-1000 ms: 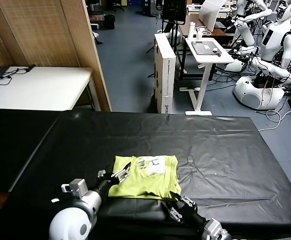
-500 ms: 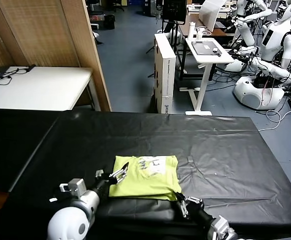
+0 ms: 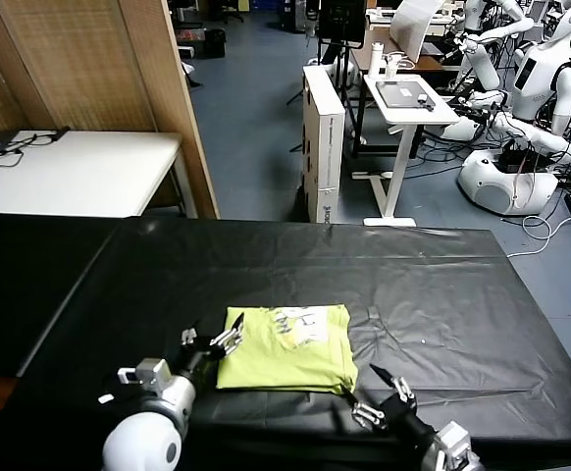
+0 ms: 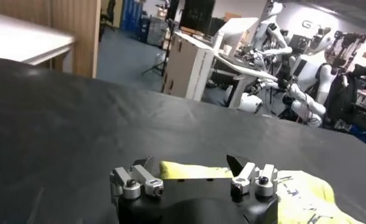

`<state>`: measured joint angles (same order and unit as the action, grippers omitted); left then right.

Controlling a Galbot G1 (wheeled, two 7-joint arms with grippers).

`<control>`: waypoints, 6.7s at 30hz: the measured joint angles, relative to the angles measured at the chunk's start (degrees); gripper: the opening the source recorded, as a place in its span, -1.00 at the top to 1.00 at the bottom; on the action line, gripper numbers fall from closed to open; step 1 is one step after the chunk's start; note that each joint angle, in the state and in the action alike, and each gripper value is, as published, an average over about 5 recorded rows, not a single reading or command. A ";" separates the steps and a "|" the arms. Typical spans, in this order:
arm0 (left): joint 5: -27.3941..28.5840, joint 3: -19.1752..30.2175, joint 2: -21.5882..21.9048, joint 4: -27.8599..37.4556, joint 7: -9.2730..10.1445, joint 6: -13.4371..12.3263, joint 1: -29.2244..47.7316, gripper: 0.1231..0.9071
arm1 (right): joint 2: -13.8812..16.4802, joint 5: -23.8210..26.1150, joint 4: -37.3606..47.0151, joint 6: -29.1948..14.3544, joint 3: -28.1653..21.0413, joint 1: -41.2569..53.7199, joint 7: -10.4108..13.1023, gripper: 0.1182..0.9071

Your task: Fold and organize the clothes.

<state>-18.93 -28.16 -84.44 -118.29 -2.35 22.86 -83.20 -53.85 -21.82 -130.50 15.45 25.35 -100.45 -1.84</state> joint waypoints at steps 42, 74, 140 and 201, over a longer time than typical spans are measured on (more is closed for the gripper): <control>-5.12 -0.17 -7.75 6.90 -1.60 -12.04 -5.25 -0.85 | -5.59 -3.54 -5.70 0.61 6.55 -1.07 1.34 -1.00; -4.90 -6.06 -3.16 5.26 -3.62 -9.21 -2.03 0.85 | -7.08 -1.94 -4.00 0.40 5.90 -0.07 2.17 -1.00; 2.94 10.72 8.87 -2.49 -0.31 -8.89 4.22 -1.00 | -14.60 -18.08 11.59 12.42 -12.62 21.19 11.93 -0.80; 2.68 4.61 7.85 0.01 -0.26 -13.18 1.34 -1.00 | -9.61 -0.67 18.05 17.59 7.75 19.57 20.24 0.93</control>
<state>-16.24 -23.55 -76.60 -118.28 -2.61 9.68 -81.86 -63.46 -22.48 -112.45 33.03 33.10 -80.88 18.40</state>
